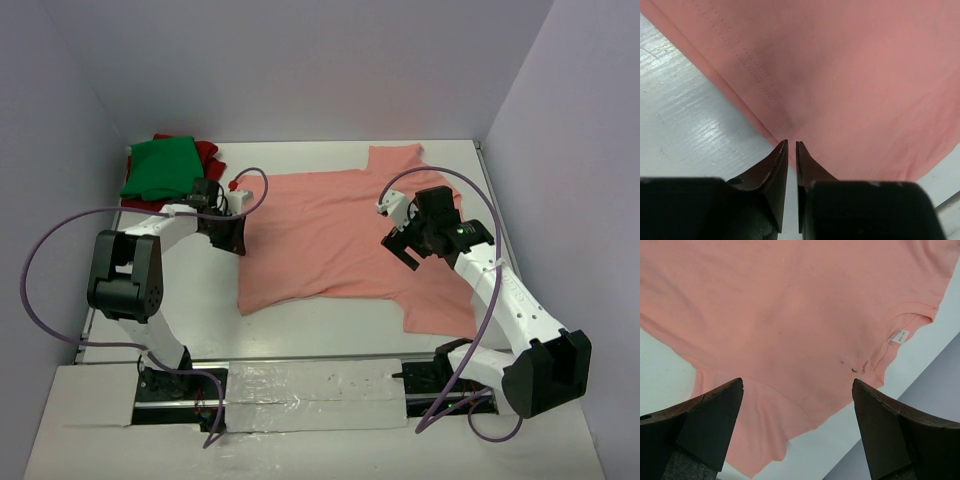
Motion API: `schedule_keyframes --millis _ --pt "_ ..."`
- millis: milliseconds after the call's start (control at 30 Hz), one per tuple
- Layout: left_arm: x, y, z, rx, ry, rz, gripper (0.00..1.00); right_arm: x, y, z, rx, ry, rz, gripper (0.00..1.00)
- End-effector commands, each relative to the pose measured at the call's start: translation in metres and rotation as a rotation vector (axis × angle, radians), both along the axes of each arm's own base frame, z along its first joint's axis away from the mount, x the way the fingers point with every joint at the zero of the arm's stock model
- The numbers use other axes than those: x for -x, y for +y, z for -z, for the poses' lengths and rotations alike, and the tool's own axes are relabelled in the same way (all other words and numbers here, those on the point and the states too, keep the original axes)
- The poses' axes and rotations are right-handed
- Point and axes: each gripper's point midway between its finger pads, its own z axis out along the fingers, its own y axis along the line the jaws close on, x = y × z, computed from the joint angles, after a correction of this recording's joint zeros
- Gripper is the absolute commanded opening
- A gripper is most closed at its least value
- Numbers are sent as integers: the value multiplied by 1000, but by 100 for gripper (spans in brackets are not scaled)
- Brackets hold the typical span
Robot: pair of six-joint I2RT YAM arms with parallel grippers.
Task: Fold and stack the t-shirts
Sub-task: Flatten out the tshirt
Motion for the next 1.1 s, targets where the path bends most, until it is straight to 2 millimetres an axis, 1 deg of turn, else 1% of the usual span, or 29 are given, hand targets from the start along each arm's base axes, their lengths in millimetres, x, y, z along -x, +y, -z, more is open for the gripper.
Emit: schedule_keyframes --millis 0,167,300,433,533,633,767,933,1067 --pt "-13 -7 -6 26 -45 10 19 -9 3 -17 -34 -63 9 96" --pt "-9 -7 2 32 -44 12 13 -9 2 -24 -43 -66 17 96" --pt "-7 -8 10 32 -42 22 11 -8 4 -28 -53 -68 17 96" --pt "-13 -5 16 18 -65 11 9 -6 5 -30 -63 -67 16 96" --pt "-21 -3 18 5 -83 -3 7 -3 6 -25 -65 -47 13 96" --pt "-31 -1 16 -11 -117 -18 6 -2 5 -21 -69 -36 26 96" --pt "-44 3 14 -35 -151 -50 5 -1 8 -20 -84 -33 26 95" --pt "-61 14 16 -94 -193 -103 5 -1 8 -21 -95 -44 32 95" --pt "-67 22 18 -134 -210 -124 5 0 8 -19 -95 -41 36 95"
